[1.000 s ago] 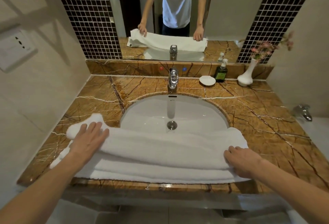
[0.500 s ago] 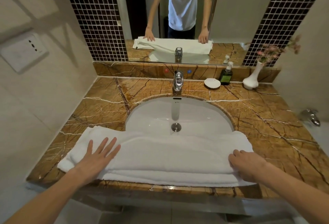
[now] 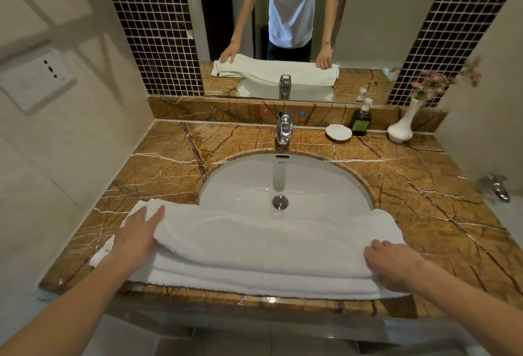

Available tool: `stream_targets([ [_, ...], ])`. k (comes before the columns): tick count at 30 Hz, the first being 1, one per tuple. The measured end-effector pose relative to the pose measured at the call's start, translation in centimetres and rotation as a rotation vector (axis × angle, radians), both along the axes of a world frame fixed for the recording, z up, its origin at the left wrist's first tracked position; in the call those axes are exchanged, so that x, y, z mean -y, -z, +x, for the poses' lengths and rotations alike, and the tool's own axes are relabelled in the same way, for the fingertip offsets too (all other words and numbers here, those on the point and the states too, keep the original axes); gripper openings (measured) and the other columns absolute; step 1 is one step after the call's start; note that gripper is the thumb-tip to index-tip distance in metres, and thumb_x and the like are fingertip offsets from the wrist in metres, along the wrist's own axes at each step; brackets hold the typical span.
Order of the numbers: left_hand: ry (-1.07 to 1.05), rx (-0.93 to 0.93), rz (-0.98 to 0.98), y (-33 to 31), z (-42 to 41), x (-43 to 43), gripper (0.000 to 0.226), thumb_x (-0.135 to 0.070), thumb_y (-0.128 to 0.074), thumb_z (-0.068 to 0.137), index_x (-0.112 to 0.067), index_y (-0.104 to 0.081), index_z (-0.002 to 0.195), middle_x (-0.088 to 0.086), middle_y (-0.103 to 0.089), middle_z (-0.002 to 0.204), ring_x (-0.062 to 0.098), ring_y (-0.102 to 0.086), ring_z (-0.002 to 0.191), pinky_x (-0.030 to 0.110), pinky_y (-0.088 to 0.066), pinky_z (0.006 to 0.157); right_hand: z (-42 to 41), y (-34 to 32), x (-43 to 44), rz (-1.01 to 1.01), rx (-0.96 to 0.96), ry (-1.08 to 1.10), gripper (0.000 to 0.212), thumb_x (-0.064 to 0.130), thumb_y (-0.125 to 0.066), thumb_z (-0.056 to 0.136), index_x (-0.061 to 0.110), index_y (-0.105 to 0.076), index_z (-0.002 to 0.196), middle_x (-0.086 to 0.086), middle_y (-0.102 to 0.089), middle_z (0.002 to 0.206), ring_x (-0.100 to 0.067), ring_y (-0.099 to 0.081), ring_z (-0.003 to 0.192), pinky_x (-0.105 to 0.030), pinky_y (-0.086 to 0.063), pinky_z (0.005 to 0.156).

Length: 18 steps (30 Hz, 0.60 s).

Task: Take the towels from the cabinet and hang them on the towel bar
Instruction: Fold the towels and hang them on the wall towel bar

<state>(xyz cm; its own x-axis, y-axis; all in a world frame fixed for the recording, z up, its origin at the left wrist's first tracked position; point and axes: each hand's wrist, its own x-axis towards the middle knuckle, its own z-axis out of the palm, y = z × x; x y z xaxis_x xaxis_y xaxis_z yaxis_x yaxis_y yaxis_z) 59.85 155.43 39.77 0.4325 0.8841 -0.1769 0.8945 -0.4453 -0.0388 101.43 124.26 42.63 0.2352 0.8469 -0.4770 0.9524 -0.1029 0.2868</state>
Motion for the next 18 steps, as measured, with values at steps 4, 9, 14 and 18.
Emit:
stream_targets([
  [4, 0.029, 0.005, -0.235, 0.3, -0.6, -0.7, 0.082, -0.021, -0.052, 0.088, -0.034, -0.001, 0.151, 0.016, 0.005, 0.158, 0.033, 0.003, 0.146, 0.045, -0.013, 0.118, -0.1, -0.3, -0.3, -0.018, -0.018, 0.011, 0.036, 0.027, -0.051, 0.09, 0.017, -0.045, 0.125, -0.005, -0.05, 0.121, -0.02, -0.053, 0.105, -0.031, -0.046, 0.086],
  [9, -0.09, 0.353, -0.406, -0.7, -0.5, -1.4, 0.062, -0.031, -0.046, 0.087, -0.023, -0.032, 0.147, 0.011, -0.014, 0.158, 0.03, -0.011, 0.145, 0.047, -0.014, 0.115, -0.1, -0.4, -0.4, -0.02, -0.055, 0.036, 0.039, 0.033, -0.051, 0.089, 0.018, -0.046, 0.124, -0.005, -0.05, 0.12, -0.018, -0.052, 0.102, -0.031, -0.046, 0.086],
  [14, -0.438, 0.678, -0.251, -1.7, 1.5, -3.2, 0.036, -0.007, -0.043, 0.096, 0.004, -0.05, 0.13, 0.023, -0.047, 0.137, 0.04, -0.047, 0.12, 0.043, -0.04, 0.097, -0.3, -0.4, -0.4, -0.028, -0.055, 0.042, 0.039, 0.033, -0.05, 0.089, 0.017, -0.046, 0.124, -0.005, -0.05, 0.12, -0.018, -0.052, 0.104, -0.031, -0.046, 0.088],
  [18, -0.606, 0.405, -0.297, -2.8, 2.3, -3.4, 0.045, -0.033, -0.05, 0.091, 0.005, -0.057, 0.114, 0.024, -0.057, 0.121, 0.041, -0.054, 0.105, 0.04, -0.045, 0.081, -0.4, -0.4, -0.3, -0.011, -0.05, 0.039, 0.038, 0.033, -0.049, 0.09, 0.017, -0.046, 0.124, -0.005, -0.051, 0.12, -0.018, -0.052, 0.103, -0.032, -0.047, 0.088],
])
